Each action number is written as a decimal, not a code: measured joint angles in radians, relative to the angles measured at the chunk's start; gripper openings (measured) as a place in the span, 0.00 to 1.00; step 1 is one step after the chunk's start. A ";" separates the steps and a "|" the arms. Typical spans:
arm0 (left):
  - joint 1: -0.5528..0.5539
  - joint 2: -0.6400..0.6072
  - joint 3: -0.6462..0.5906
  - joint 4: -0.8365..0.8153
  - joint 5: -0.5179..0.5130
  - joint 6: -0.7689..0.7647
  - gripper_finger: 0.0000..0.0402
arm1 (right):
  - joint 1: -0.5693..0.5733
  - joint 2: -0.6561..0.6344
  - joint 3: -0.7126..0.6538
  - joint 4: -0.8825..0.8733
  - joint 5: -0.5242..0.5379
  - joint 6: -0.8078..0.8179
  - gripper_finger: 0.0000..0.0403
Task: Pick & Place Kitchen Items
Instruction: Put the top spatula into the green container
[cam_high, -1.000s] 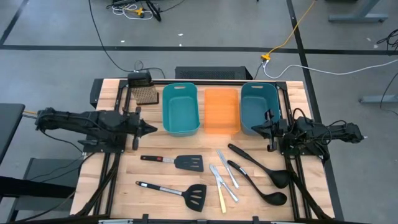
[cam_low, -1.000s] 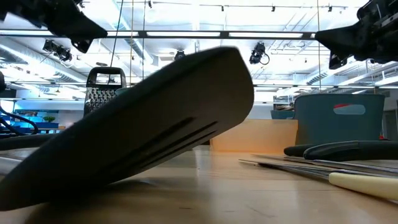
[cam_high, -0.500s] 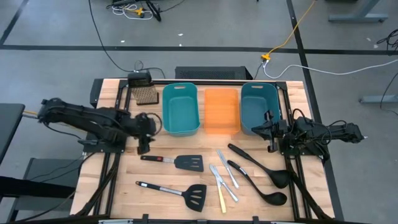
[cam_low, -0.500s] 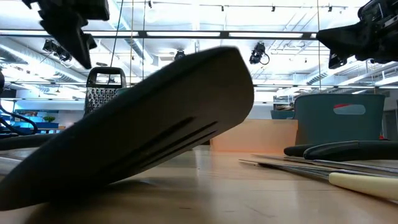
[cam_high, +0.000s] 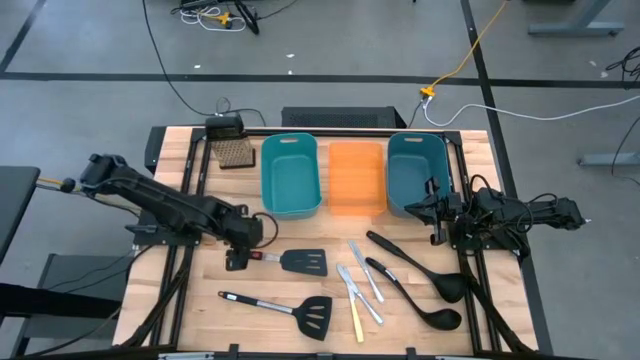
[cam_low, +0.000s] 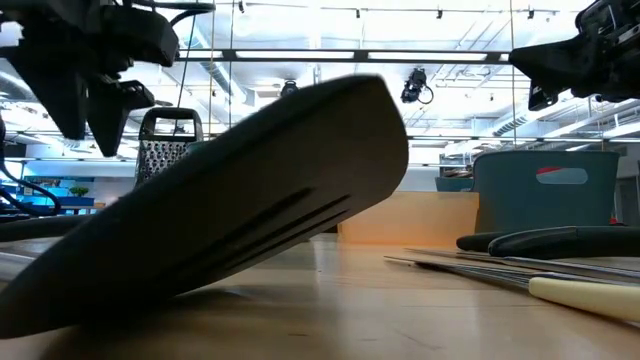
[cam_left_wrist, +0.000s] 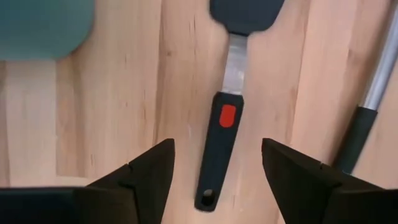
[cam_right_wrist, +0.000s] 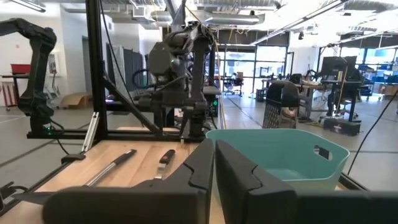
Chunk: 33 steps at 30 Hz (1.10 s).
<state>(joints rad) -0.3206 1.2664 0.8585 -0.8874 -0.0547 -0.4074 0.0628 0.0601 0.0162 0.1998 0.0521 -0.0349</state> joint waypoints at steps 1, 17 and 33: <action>-0.005 0.018 0.000 0.004 -0.005 -0.001 0.62 | 0.000 0.000 0.000 0.000 0.000 0.000 0.06; -0.021 0.123 -0.143 0.204 0.027 0.010 0.62 | 0.000 0.000 0.000 0.001 0.000 0.009 0.06; -0.031 0.151 -0.212 0.314 0.003 0.018 0.57 | -0.001 0.000 0.000 0.001 0.014 0.011 0.06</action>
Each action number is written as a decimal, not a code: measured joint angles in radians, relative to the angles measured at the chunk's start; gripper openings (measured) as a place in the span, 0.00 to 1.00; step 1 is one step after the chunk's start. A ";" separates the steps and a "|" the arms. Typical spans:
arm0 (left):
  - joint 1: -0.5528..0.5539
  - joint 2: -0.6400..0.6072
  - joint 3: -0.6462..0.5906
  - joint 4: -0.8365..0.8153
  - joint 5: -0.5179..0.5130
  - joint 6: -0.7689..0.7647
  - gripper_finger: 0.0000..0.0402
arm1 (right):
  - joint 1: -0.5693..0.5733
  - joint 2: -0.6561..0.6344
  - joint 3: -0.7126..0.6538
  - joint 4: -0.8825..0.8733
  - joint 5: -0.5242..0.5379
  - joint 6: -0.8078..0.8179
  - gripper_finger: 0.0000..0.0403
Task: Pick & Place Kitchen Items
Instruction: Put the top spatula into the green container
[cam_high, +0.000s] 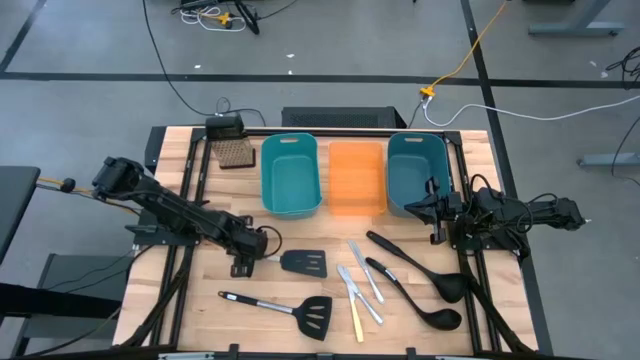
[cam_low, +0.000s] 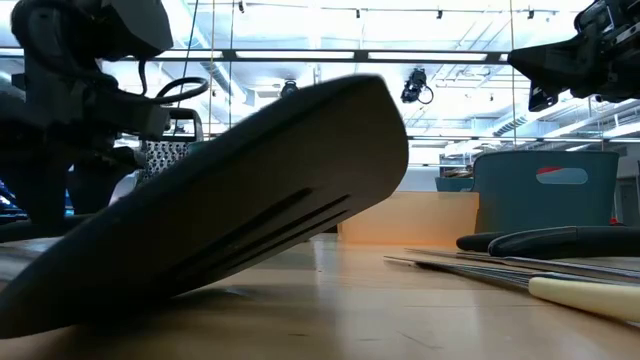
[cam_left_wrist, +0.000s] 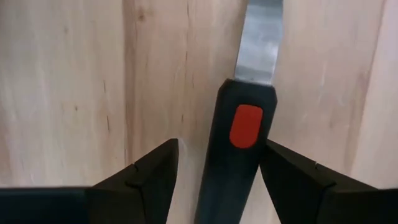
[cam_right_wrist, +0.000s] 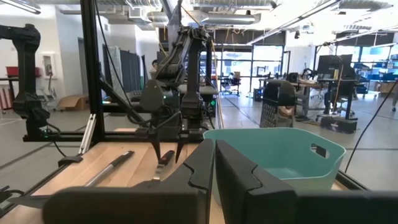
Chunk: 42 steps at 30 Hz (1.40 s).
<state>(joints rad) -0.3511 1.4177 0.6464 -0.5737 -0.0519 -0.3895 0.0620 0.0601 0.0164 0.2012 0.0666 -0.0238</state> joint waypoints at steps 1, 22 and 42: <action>-0.002 0.010 0.000 0.001 0.000 0.000 0.57 | 0.000 0.000 0.000 0.000 0.000 0.000 0.06; 0.000 0.044 0.003 0.006 0.003 0.035 0.29 | 0.000 0.000 0.000 0.000 0.004 0.000 0.06; -0.021 -0.513 0.077 -0.177 -0.104 0.113 0.29 | 0.000 0.000 0.000 0.005 0.005 0.000 0.06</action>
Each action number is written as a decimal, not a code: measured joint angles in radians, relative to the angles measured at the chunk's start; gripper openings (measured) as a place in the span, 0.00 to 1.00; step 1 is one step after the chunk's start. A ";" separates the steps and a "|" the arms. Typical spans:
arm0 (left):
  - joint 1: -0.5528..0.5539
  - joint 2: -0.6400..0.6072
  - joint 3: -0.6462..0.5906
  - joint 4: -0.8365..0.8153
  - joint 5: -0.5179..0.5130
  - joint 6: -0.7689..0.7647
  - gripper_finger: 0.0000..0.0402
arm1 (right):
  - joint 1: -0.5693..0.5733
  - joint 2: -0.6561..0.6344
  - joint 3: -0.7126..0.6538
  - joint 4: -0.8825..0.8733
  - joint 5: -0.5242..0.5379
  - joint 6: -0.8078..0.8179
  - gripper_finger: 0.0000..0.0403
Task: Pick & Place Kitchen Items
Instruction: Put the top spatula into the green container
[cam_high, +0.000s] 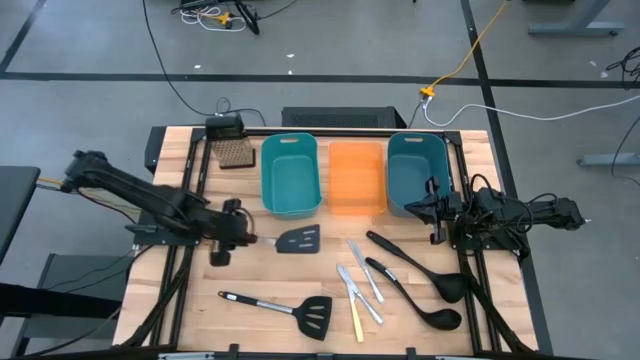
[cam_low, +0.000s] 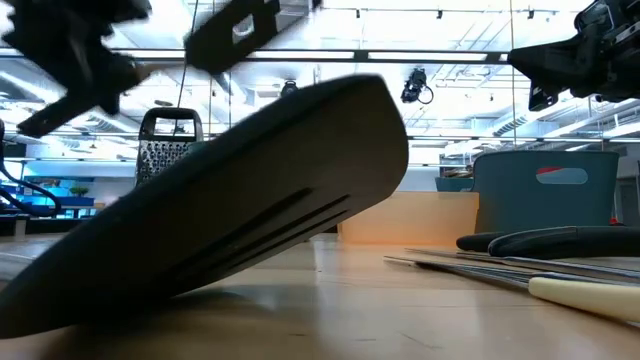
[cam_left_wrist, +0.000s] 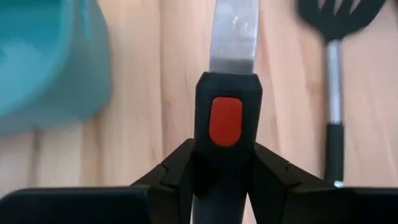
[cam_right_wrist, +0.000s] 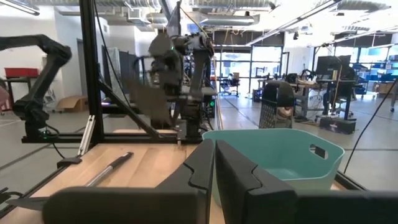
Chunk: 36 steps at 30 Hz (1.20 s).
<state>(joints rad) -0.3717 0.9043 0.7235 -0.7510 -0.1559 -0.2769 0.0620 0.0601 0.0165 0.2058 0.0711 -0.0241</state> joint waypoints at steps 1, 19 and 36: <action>-0.004 -0.039 0.000 0.001 -0.019 0.005 0.29 | 0.000 0.000 0.000 0.000 0.000 0.000 0.06; -0.022 -0.560 -0.229 0.356 -0.222 0.167 0.29 | 0.000 0.000 0.000 0.017 0.000 0.000 0.06; -0.022 -0.821 -0.534 0.606 -0.328 0.204 0.29 | 0.000 0.000 0.000 0.017 0.000 0.016 0.06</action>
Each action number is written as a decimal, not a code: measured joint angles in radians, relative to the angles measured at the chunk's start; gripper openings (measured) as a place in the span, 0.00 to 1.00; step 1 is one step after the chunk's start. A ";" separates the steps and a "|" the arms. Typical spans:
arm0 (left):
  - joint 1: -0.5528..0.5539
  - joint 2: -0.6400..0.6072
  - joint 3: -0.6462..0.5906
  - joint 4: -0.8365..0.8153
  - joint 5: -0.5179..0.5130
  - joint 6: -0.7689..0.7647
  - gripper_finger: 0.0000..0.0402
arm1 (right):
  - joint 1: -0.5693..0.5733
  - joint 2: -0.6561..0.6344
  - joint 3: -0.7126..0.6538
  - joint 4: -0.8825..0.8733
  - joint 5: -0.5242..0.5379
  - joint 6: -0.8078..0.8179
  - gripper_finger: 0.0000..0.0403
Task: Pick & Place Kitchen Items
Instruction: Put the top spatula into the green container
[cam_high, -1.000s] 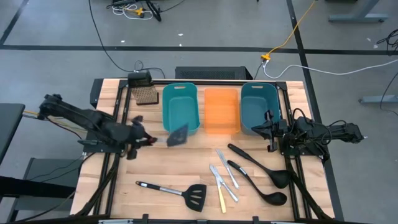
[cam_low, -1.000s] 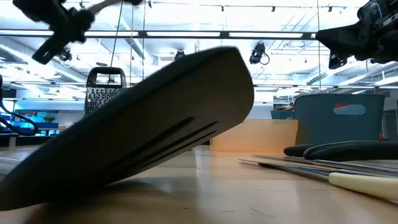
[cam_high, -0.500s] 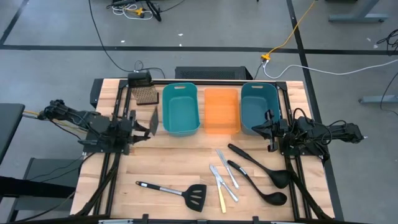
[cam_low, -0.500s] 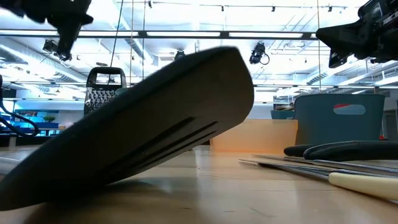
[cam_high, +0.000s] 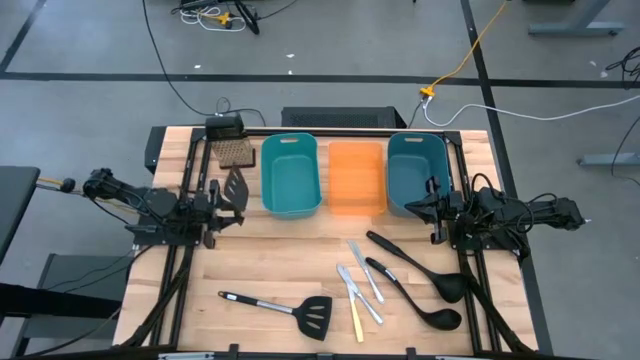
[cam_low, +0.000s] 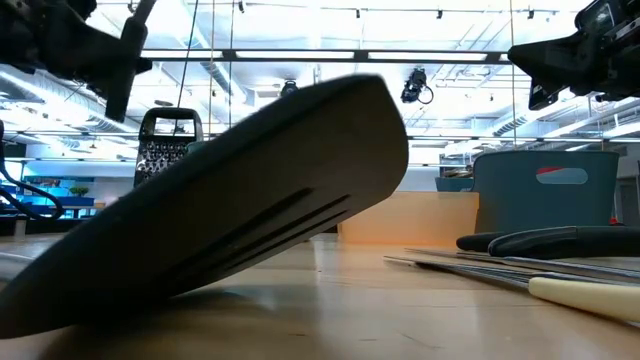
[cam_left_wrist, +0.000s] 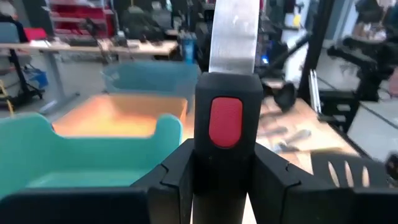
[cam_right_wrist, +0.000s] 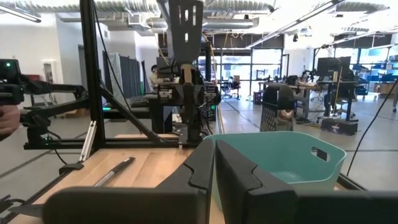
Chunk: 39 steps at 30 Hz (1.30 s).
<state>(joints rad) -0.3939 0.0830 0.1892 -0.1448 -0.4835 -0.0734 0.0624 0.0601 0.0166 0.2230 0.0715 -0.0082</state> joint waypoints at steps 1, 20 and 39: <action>0.000 0.000 0.006 0.016 -0.014 0.015 0.29 | 0.000 0.000 0.000 0.000 0.000 0.000 0.06; 0.211 0.585 0.775 -0.009 -0.385 0.741 0.29 | 0.000 0.000 0.000 0.017 0.000 0.000 0.06; 0.850 1.201 1.324 -0.433 -0.231 1.194 0.29 | 0.000 0.000 0.000 0.013 0.000 0.017 0.06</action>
<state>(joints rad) 0.4558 1.2836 1.5131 -0.5779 -0.7150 1.1202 0.0624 0.0601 0.0162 0.2361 0.0711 0.0086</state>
